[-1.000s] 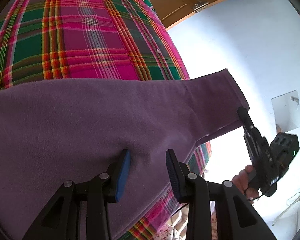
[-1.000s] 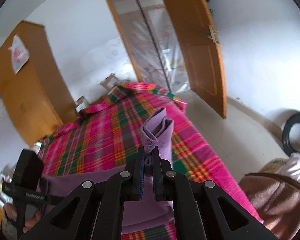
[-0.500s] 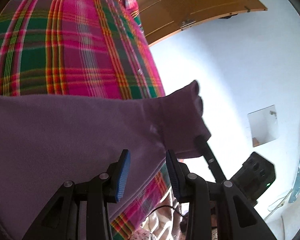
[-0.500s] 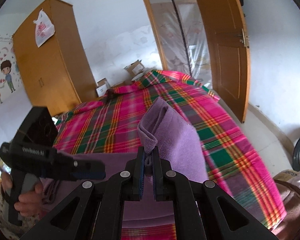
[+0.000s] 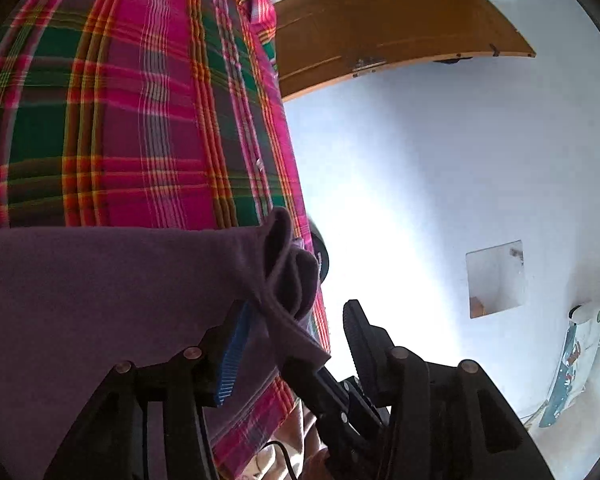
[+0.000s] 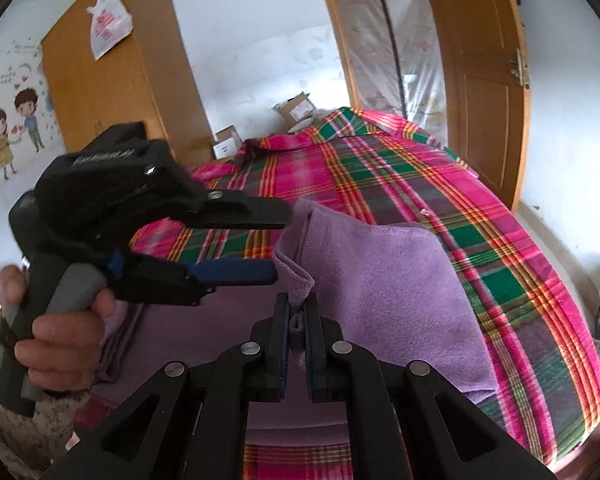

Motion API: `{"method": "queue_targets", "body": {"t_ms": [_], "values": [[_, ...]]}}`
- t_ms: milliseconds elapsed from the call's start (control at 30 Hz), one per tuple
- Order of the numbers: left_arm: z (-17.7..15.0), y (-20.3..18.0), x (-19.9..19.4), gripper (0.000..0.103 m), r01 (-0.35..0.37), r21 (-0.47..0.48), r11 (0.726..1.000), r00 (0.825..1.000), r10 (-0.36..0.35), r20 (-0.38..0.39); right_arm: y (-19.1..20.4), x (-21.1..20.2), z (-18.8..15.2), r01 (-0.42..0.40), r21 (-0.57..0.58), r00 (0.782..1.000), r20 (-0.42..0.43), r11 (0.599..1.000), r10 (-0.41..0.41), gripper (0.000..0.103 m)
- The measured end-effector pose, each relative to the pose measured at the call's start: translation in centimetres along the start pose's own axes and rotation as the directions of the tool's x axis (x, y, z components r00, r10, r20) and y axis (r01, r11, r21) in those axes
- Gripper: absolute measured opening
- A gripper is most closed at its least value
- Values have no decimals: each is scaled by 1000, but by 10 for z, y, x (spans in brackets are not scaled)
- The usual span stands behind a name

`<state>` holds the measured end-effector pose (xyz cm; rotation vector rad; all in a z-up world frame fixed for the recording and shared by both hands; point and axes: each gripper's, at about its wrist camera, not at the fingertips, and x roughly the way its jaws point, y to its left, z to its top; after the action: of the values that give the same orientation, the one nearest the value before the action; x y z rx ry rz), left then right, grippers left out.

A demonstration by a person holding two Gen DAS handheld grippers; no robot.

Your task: Fold clothes

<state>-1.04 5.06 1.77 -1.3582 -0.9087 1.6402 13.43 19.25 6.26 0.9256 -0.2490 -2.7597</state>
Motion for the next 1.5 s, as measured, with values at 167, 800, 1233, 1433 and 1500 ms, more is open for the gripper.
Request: {"method": "queue_targets", "body": {"t_ms": [167,800,1233,1433,1500], "values": [[2,3,2,48,-40,-11,999,999,39,-13,11,3,-2,-29,-16,1000,-9,999,29,7],[-18,15,-56,21,-176,-26,984,980,177,91,54,14,-15,-178,-27,983,-41,984,176,7],[-32,30,-105,25,-281,-50,958,938,286,196,69,49,-26,-190,-39,974,-133,981,183,8],[-32,24,-114,25,-287,-56,956,924,292,245,73,53,-30,-225,-55,960,-185,973,211,14],[-33,22,-116,25,-286,-59,956,924,292,249,75,51,-30,-265,-60,947,-205,962,248,15]]}}
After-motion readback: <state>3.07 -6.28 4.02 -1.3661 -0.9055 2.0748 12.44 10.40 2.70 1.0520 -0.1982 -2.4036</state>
